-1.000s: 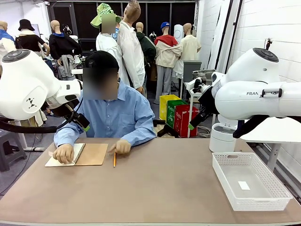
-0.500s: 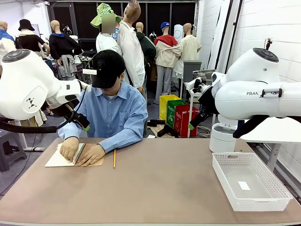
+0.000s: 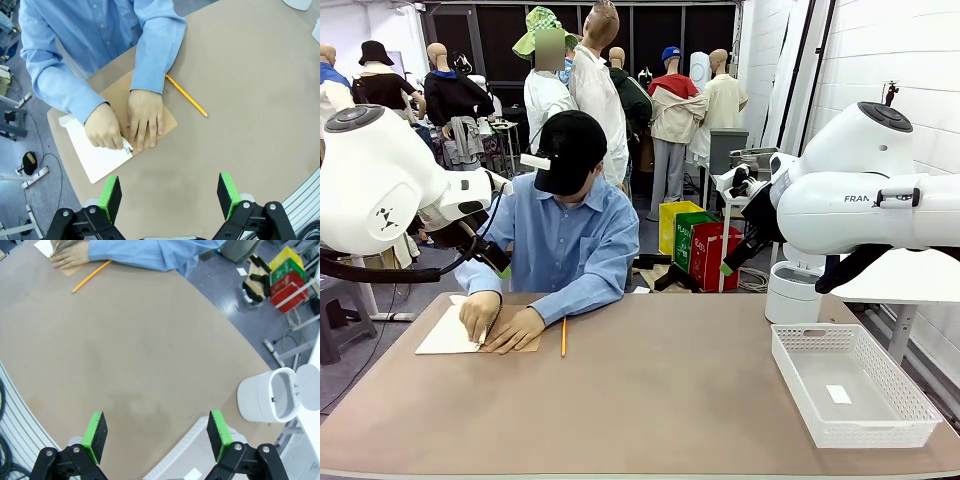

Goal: Sort the paper based on its condition.
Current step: If a person hands you a paper, place it in the Organizing basket , and if it's crumpled, put it in the Trash can.

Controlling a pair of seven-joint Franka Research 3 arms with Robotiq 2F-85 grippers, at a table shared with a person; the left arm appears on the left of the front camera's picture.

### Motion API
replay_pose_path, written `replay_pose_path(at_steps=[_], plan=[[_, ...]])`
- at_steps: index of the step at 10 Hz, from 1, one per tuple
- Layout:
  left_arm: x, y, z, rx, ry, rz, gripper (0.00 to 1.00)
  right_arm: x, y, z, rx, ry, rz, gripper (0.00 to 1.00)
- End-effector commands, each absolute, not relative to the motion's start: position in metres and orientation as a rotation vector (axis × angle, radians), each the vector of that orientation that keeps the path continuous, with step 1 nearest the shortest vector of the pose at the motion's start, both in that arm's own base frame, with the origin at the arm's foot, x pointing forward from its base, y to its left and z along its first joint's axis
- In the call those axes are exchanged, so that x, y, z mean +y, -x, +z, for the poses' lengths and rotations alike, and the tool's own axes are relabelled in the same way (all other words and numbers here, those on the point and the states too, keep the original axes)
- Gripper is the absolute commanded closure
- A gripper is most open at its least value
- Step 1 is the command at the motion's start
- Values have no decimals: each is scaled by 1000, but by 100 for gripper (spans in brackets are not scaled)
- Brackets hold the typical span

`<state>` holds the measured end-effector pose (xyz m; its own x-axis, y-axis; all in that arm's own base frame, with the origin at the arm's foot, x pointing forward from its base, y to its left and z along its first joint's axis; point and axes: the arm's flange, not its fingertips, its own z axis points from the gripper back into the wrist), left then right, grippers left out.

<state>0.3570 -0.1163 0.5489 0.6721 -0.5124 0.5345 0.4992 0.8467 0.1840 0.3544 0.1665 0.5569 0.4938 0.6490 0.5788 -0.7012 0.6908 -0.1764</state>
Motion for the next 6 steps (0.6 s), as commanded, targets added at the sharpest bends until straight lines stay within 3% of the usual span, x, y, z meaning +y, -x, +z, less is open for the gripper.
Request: replay_pose_path(at_steps=[1,6], plan=[[-116,-357,549,-609,-19,-569,0,166,-355,556,-662,-86,820,0],[-116,-357,549,-609,-19,-569,0,166,-355,556,-662,-86,820,0]])
